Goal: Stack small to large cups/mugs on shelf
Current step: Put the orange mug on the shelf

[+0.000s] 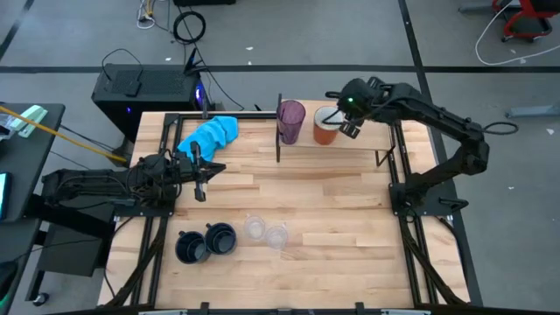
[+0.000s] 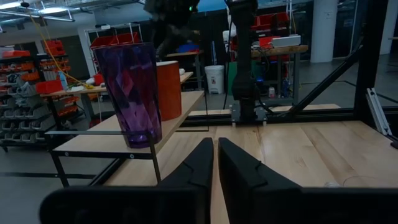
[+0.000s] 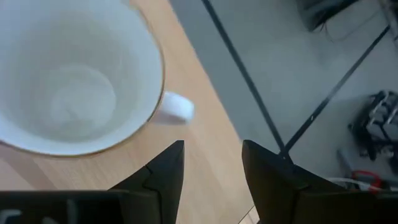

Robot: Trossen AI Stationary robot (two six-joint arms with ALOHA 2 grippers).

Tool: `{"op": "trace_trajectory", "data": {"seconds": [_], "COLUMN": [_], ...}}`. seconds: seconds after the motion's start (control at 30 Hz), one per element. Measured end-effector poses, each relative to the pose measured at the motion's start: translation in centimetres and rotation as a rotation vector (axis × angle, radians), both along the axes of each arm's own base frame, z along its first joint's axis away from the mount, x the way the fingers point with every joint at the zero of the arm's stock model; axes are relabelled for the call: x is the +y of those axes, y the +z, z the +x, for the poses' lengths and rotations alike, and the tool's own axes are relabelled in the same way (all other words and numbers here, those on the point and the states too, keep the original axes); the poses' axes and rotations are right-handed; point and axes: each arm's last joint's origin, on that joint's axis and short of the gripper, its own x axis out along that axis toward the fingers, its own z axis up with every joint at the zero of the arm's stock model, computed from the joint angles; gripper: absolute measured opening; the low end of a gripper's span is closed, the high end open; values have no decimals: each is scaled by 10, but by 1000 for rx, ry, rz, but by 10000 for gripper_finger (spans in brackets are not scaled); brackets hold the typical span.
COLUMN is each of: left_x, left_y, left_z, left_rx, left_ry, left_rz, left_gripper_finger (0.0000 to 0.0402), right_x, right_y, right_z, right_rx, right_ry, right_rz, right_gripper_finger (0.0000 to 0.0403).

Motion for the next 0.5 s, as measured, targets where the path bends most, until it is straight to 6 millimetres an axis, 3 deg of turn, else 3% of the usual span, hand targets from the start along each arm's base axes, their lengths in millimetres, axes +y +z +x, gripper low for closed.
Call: {"op": "trace_trajectory", "data": {"seconds": [0.2, 0.5], "left_x": [0, 0], "left_y": [0, 0], "left_z": [0, 0], "left_rx": [0, 0], "left_ry": [0, 0], "left_rz": [0, 0], "left_gripper_finger": [40, 30], "right_x": [-14, -26], "right_y": [-31, -46], "right_z": [-1, -3], "right_rx": [35, -67], "right_ry": [-24, 102], "right_rz": [3, 11], "right_gripper_finger": [168, 168]}}
